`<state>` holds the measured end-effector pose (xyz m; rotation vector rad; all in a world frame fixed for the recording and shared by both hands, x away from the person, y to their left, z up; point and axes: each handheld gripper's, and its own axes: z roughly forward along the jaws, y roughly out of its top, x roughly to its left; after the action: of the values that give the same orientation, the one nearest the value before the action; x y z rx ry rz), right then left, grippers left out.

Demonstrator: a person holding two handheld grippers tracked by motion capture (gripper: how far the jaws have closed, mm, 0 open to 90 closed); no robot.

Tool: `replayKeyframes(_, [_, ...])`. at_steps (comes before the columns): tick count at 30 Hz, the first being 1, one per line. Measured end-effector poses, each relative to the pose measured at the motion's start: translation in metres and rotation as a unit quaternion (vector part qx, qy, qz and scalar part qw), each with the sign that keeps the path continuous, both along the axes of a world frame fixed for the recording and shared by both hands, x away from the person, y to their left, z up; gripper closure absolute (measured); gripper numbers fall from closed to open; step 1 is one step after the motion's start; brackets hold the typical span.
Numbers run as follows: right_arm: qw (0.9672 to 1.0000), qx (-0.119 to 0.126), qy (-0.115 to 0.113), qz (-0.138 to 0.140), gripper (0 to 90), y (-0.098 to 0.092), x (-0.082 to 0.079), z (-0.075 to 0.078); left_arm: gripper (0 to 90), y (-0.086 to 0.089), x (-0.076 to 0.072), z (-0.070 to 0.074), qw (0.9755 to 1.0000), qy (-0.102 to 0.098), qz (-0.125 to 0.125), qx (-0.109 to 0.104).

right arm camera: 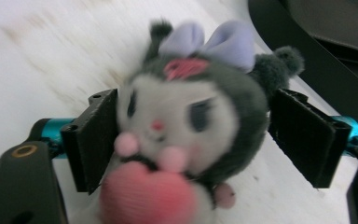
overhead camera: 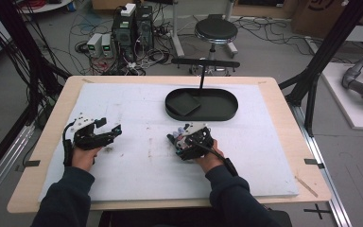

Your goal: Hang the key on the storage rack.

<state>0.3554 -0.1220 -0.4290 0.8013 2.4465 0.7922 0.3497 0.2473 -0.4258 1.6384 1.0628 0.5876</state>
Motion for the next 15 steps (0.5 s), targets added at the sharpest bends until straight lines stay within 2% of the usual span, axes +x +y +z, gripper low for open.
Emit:
replayKeyframes(1, [1.0000, -0.001, 0.008, -0.006, 26.9, -0.001, 0.001, -0.001, 26.1, 0.000, 0.000, 0.000, 1.0000, -0.001, 0.000, -0.002])
replayKeyframes(3, [0.9998, 0.004, 0.002, -0.021, 29.1, -0.004, 0.003, -0.001, 26.3, 0.001, -0.001, 0.000, 1.0000, 0.001, 0.000, -0.002])
replayKeyframes(5, [0.9985, 0.040, 0.016, -0.035, 30.4, -0.012, 0.004, 0.004, 26.4, 0.002, -0.001, -0.001, 1.0000, 0.003, 0.002, -0.002])
replayKeyframes(7, [0.9969, 0.070, -0.006, -0.035, 30.5, -0.023, 0.005, 0.013, 26.4, 0.002, -0.001, -0.002, 1.0000, 0.004, 0.003, -0.003])
replayKeyframes(9, [0.9947, 0.092, -0.017, -0.044, 30.4, -0.035, 0.009, 0.024, 26.4, 0.002, -0.001, -0.002, 1.0000, 0.005, 0.003, -0.002])
replayKeyframes(15, [0.9893, 0.130, -0.034, -0.058, 30.2, -0.078, 0.024, 0.056, 26.4, 0.000, -0.002, -0.002, 1.0000, 0.005, -0.004, -0.002])
